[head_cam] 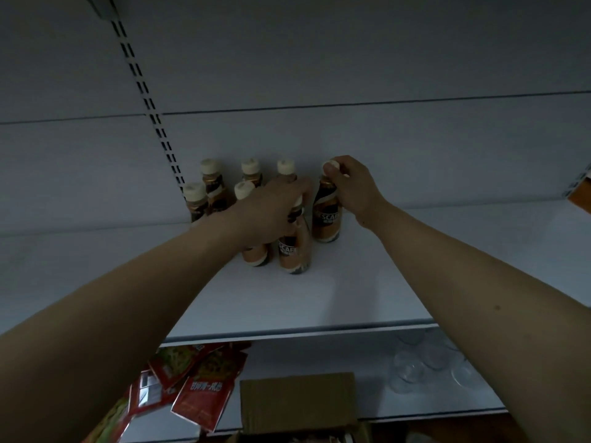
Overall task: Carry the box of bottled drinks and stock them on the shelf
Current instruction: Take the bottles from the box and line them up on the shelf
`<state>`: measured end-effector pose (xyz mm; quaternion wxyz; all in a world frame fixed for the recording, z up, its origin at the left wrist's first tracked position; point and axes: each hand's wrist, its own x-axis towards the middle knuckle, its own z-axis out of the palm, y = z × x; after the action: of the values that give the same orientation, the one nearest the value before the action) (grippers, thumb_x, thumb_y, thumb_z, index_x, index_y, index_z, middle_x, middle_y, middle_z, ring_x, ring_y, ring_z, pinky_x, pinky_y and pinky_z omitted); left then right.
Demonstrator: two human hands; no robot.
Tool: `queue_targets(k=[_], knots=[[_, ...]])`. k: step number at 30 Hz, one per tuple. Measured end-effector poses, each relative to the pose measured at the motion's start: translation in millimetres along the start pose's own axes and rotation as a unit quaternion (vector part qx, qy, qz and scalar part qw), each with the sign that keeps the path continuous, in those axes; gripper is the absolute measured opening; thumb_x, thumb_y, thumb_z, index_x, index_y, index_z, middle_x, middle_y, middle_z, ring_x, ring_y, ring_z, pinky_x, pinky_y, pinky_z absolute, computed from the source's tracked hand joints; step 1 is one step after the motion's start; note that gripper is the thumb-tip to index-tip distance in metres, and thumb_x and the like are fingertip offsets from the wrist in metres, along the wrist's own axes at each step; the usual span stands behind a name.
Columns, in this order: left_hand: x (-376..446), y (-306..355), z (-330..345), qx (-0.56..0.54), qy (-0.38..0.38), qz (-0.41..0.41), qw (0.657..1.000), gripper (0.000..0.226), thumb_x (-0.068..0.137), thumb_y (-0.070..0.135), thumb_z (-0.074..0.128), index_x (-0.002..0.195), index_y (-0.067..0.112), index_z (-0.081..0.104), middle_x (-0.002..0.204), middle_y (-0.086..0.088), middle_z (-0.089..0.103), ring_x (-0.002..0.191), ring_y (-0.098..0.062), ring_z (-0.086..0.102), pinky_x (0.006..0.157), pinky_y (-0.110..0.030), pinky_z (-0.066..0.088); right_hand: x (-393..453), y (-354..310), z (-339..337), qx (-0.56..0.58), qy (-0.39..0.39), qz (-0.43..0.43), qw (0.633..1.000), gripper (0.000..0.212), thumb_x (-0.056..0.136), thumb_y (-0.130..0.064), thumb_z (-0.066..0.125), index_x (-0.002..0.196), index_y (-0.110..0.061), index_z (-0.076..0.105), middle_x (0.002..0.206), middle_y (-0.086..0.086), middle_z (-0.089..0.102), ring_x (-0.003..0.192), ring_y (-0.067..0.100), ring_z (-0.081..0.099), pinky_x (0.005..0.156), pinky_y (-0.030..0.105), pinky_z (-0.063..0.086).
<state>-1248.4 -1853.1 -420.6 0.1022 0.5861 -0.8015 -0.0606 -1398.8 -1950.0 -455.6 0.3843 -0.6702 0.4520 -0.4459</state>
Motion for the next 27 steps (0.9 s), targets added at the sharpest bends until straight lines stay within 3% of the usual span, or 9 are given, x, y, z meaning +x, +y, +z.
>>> queue_targets(k=[3,8,12,17,22,27], knots=[[5.9,-3.0,2.7,0.007,0.018,0.003,1.0,0.034,0.078,0.002,0.067,0.106,0.011,0.049,0.097,-0.01,0.054,0.085,-0.026,0.052,0.069,-0.042,0.044,5.6,1.0,5.2,-0.023,-0.005,-0.008,1.0,0.028,0.099,-0.021,0.05,0.11,0.003,0.058,0.111,0.02,0.062,0.099,0.029,0.058,0.091,0.044,0.048],[11.0,-11.9,3.1,0.013,0.034,0.018,0.999,0.029,0.08,0.001,0.064,0.099,0.011,0.045,0.087,-0.005,0.047,0.076,-0.022,0.045,0.058,-0.031,0.027,11.3,0.4,10.0,-0.027,-0.007,-0.021,0.999,0.026,0.099,-0.021,0.049,0.109,0.002,0.057,0.1,0.009,0.057,0.094,0.021,0.054,0.093,0.046,0.047],[13.7,-13.0,4.5,0.008,0.028,0.007,1.0,0.032,0.081,0.001,0.063,0.096,0.016,0.039,0.089,-0.006,0.046,0.079,-0.021,0.045,0.063,-0.03,0.028,11.4,-0.2,9.7,-0.028,-0.012,-0.009,0.999,0.026,0.099,-0.02,0.049,0.111,0.001,0.057,0.102,0.01,0.058,0.096,0.023,0.056,0.095,0.046,0.048],[15.0,-7.5,7.0,0.003,0.008,-0.028,1.0,0.032,0.085,0.0,0.058,0.108,0.015,0.04,0.096,-0.008,0.044,0.086,-0.027,0.05,0.066,-0.034,0.034,6.1,4.4,6.8,-0.034,-0.042,0.023,0.998,0.032,0.098,-0.017,0.051,0.127,-0.004,0.051,0.127,0.016,0.059,0.118,0.031,0.056,0.104,0.046,0.044],[13.0,-0.5,4.7,0.026,0.021,-0.053,0.998,0.035,0.087,0.009,0.06,0.119,0.007,0.046,0.113,-0.016,0.051,0.097,-0.031,0.052,0.074,-0.038,0.042,-0.9,-1.3,-0.1,-0.049,-0.056,0.095,0.993,0.066,0.094,-0.036,0.057,0.146,-0.008,0.028,0.145,0.014,0.045,0.13,0.028,0.047,0.109,0.041,0.04],[6.5,2.7,0.8,0.007,0.021,-0.07,0.997,0.059,0.086,0.011,0.064,0.138,0.012,0.038,0.129,-0.015,0.048,0.11,-0.031,0.052,0.08,-0.034,0.039,-10.9,-17.3,-16.7,-0.146,-0.083,0.075,0.983,0.064,0.097,-0.04,0.049,0.144,-0.003,0.027,0.142,0.018,0.045,0.123,0.027,0.048,0.089,0.026,0.035]])
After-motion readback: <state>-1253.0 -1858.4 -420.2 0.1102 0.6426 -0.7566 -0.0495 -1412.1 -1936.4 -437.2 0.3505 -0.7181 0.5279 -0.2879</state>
